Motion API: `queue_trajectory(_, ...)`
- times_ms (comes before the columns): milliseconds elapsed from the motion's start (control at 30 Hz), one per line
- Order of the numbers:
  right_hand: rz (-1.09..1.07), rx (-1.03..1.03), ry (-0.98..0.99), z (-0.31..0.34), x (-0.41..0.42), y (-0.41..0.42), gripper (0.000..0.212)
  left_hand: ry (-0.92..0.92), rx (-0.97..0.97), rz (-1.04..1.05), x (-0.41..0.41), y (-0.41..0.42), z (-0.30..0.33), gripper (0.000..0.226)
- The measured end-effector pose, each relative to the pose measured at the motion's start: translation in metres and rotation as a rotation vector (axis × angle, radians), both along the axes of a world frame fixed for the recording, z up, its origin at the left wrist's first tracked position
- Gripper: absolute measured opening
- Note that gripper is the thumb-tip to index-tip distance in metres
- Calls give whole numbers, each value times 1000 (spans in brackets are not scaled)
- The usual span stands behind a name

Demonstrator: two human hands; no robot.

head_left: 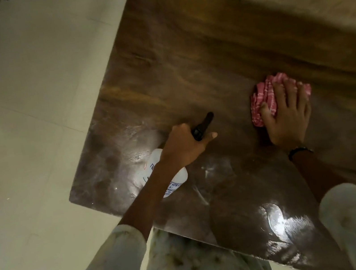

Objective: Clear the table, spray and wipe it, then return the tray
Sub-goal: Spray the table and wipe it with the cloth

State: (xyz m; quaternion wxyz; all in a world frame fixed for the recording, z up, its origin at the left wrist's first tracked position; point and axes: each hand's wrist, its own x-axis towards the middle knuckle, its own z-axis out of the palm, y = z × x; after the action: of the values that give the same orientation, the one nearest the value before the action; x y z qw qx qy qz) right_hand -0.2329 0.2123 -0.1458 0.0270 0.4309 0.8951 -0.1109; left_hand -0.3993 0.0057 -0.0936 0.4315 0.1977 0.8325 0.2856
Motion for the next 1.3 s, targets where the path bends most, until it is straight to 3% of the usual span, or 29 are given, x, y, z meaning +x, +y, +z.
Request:
queue_trajectory(200, -14, 3, -30, 0, 51, -40, 67, 42, -67, -48, 37, 6, 7, 47)
queue_trajectory(433, -33, -36, -24, 3, 23, -45, 68, 42, -25, 6, 34, -3, 3, 51)
queue_trajectory(667, 253, -82, 3, 0, -80, -69, 72, 95, 18, 124, 22, -15, 12, 29)
queue_trajectory(867, 615, -110, -44, 1, -15, -102, 65, 88, 30, 100, 18, -24, 18, 34)
queue_trajectory(1000, 459, -77, -49, 3, 34, -75, 67, 88, 43, 88, 20, -28, 17, 31)
queue_trajectory(1167, 205, -79, -4, 1, -25, -72, 68, 93, 37, 83, 27, -38, 14, 37)
queue_trajectory(1300, 278, -77, 14, -1, -59, -101, 66, 97, 46, 62, 33, -44, 12, 21)
